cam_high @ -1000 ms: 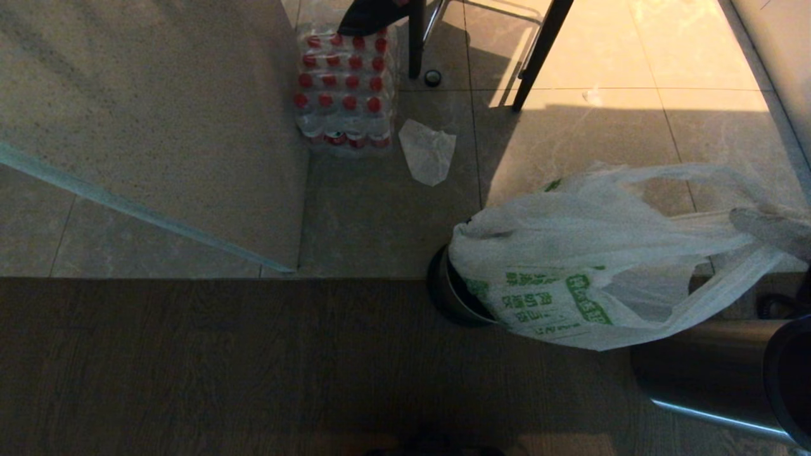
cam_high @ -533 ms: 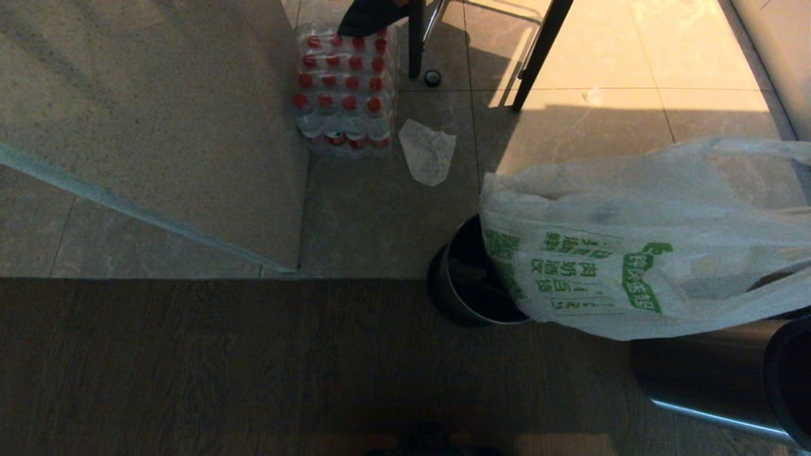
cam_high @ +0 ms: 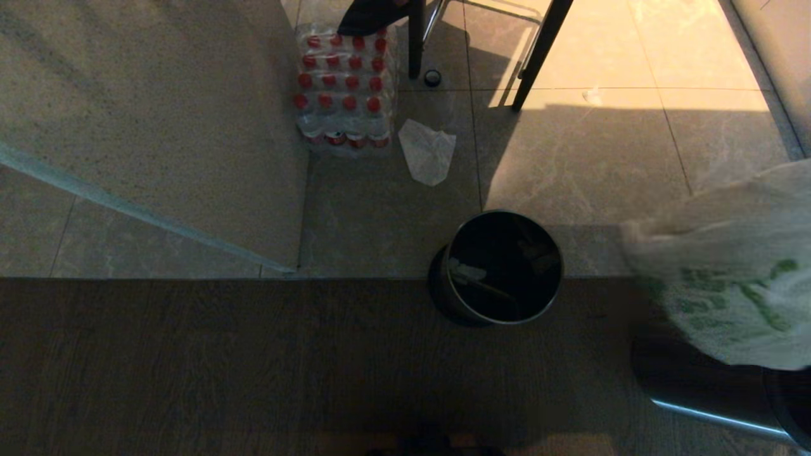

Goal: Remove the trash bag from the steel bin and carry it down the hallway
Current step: Put the trash bag at the door

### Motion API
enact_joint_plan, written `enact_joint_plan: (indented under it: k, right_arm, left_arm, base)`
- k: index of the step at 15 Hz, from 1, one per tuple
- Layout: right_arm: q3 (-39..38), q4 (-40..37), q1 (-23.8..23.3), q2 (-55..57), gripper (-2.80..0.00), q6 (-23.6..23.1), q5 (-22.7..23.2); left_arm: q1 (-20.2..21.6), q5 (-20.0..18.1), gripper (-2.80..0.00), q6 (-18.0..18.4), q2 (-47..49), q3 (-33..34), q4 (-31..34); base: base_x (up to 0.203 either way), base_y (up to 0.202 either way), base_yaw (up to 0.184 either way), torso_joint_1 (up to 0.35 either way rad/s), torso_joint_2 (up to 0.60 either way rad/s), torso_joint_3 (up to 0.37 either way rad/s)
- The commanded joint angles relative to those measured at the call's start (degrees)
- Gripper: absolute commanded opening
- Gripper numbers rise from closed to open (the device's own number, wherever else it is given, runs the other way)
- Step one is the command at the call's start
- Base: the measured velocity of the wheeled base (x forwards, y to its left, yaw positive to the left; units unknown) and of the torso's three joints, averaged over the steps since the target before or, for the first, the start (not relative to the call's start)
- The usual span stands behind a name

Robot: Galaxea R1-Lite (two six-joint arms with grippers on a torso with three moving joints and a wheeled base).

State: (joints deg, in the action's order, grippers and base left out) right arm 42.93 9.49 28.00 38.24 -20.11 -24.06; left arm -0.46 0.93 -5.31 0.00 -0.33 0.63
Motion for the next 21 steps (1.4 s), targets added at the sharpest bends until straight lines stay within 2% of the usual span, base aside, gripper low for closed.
enact_joint_plan:
  k: [1,4,8,12,14,16,17,18,19,21]
  right_arm:
    - [2.58,-2.51,-0.03,-3.54,-2.8,-0.09,-0.39]
    - [5.78,-6.09,-2.17,-6.61,-2.8,-0.11,-0.81]
    - [7.3,-10.35,-11.07,-11.07,-2.8,2.5,-0.9]
    - [8.38,-11.06,-19.53,-14.37,-2.8,2.95,-0.69]
    - [8.2,-11.76,-20.76,-16.46,-2.8,4.29,-0.91]
    - [8.91,-16.85,-20.68,-19.5,-2.8,4.93,-1.84]
    - [8.86,-19.69,-20.49,-21.53,-2.8,5.68,-3.0]
    - [9.17,-20.75,-20.4,-21.96,-2.8,9.57,-6.47]
    - [10.5,-21.68,-19.91,-21.77,-2.8,11.55,-10.27]
    - [10.45,-22.38,-21.61,-20.89,-2.8,12.66,-10.91]
  left_arm:
    - [0.02,0.04,-2.8,-0.06,0.0,-0.02,-0.01]
    - [0.02,0.04,-2.8,-0.06,0.0,-0.02,-0.01]
    - [0.02,0.04,-2.8,-0.06,0.0,-0.02,-0.01]
    - [0.02,0.04,-2.8,0.03,0.0,-0.02,-0.01]
    - [0.02,0.04,-2.8,-0.06,0.0,-0.02,-0.01]
    - [0.02,0.04,-2.8,-0.06,0.0,-0.02,-0.01]
    - [0.02,0.04,-2.8,-0.06,0.0,-0.02,-0.01]
    - [0.02,0.04,-2.8,-0.06,0.0,-0.02,-0.01]
    - [0.02,0.04,-2.8,-0.06,0.0,-0.02,-0.01]
    - [0.02,0.04,-2.8,-0.06,0.0,-0.02,-0.05]
  base:
    - [0.0,0.0,0.0,0.0,0.0,0.0]
    - [0.0,0.0,0.0,0.0,0.0,0.0]
    - [0.0,0.0,0.0,0.0,0.0,0.0]
    - [0.0,0.0,0.0,0.0,0.0,0.0]
    - [0.0,0.0,0.0,0.0,0.0,0.0]
    - [0.0,0.0,0.0,0.0,0.0,0.0]
    - [0.0,0.0,0.0,0.0,0.0,0.0]
    - [0.0,0.0,0.0,0.0,0.0,0.0]
    - [0.0,0.0,0.0,0.0,0.0,0.0]
    - [0.0,0.0,0.0,0.0,0.0,0.0]
